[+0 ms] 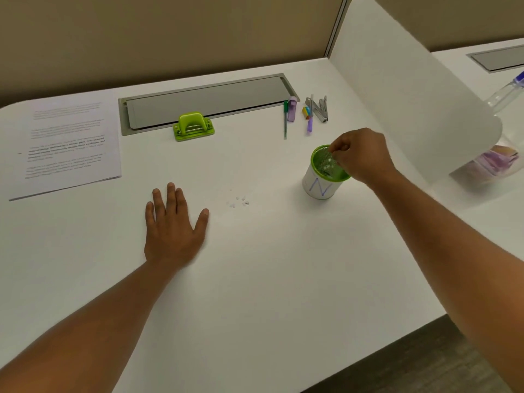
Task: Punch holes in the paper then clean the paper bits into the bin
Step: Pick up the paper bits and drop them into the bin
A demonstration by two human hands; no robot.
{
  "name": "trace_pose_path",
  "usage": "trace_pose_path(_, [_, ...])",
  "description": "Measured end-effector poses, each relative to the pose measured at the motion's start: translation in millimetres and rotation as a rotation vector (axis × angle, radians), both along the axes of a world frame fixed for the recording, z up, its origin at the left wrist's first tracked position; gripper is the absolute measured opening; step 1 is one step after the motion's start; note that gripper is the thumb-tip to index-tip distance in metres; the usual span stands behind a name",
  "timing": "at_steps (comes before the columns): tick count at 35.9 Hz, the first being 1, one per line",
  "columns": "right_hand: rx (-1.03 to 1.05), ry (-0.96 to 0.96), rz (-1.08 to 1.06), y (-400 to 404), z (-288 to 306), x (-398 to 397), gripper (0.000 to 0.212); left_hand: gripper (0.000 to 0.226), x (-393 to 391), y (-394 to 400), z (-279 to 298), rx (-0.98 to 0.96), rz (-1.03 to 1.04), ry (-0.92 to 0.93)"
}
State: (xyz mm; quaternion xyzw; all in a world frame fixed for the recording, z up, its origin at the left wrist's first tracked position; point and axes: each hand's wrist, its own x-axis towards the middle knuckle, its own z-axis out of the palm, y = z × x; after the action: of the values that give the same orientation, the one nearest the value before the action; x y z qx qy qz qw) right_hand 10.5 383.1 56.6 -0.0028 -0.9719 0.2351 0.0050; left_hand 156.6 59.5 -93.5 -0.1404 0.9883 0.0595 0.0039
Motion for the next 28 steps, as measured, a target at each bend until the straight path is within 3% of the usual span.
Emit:
trace_pose_path(5, [0.138,0.073,0.068,1.5,-9.0,0.6,0.029,0.086,-0.3,0.4,0.0,0.002,0.002,0.01])
trace_pose_path(10, [0.149,0.256,0.075,0.1,-12.0,6.6,0.024,0.085,-0.3,-0.3,-1.1,-0.003,0.005,0.003])
trace_pose_path(17, [0.248,0.092,0.117,3.6,-13.1,8.2,0.03,0.085,-2.3,7.7,-1.2,0.017,-0.002,0.005])
trace_pose_path(22, [0.127,0.33,0.136,-12.6,-7.9,22.6,0.026,0.085,-5.2,13.0,1.9,0.01,-0.026,0.009])
trace_pose_path(28, [-0.05,0.218,0.454,-100.8,-49.4,38.6,0.021,0.084,1.3,-11.2,0.5,-0.015,0.017,-0.003])
